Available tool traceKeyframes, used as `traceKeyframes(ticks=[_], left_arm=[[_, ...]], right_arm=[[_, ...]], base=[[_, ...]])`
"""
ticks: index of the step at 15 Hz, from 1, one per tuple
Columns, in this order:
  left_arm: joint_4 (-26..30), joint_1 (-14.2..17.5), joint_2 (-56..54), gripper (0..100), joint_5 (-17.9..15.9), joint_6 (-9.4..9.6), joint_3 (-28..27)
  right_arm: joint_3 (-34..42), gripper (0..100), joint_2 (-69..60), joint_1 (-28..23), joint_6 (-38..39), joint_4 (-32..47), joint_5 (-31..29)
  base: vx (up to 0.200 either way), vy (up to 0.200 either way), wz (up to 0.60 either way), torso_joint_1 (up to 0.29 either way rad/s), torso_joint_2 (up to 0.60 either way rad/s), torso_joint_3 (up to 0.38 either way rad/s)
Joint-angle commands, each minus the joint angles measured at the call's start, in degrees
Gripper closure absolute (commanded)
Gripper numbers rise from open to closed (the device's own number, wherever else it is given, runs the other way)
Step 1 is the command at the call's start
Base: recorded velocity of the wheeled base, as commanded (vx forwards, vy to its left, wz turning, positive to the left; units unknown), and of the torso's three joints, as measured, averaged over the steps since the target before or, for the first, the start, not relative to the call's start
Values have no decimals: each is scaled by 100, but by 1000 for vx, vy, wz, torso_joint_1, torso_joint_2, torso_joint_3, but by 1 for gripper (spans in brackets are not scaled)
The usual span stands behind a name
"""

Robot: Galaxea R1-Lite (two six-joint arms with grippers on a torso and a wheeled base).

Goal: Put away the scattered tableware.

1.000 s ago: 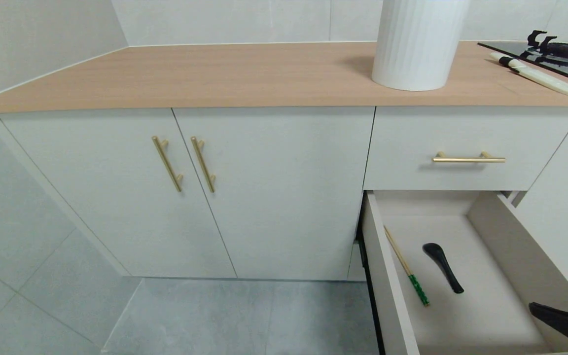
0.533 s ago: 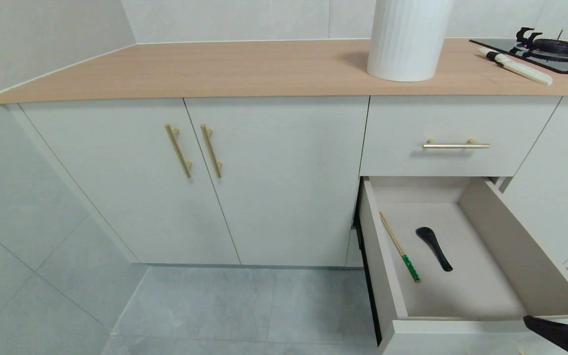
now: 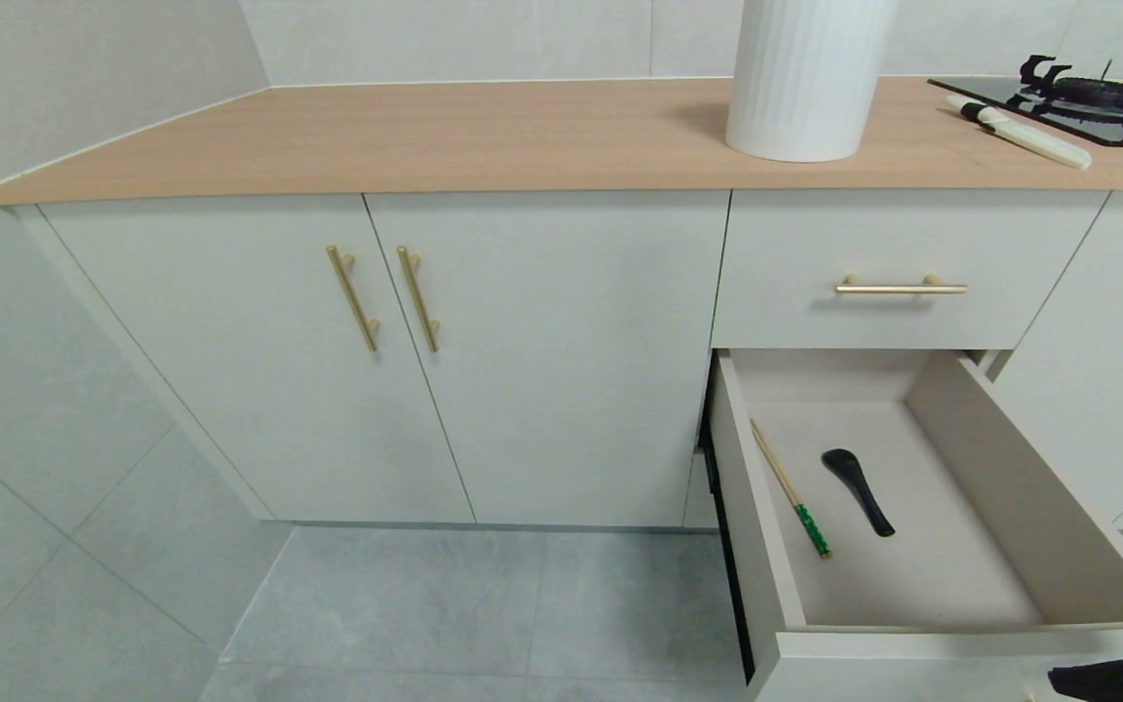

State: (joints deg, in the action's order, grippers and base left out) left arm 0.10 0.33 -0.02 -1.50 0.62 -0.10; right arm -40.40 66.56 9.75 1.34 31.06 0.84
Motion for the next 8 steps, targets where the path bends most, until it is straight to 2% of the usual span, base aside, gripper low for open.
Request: traceKeyframes(ticks=[1, 3, 8], left_arm=[[-1, 2, 2, 0, 1, -1, 1], [-1, 2, 2, 0, 1, -1, 1], [-1, 2, 2, 0, 1, -1, 1]], right_arm=[[-117, 0, 217, 9, 7, 199, 4], [-196, 0, 560, 123, 15, 480, 4], [-117, 0, 1421, 405, 358, 489, -5]], base=[[0, 0, 0, 0, 0, 0], [0, 0, 0, 0, 0, 0], [0, 0, 0, 0, 0, 0]])
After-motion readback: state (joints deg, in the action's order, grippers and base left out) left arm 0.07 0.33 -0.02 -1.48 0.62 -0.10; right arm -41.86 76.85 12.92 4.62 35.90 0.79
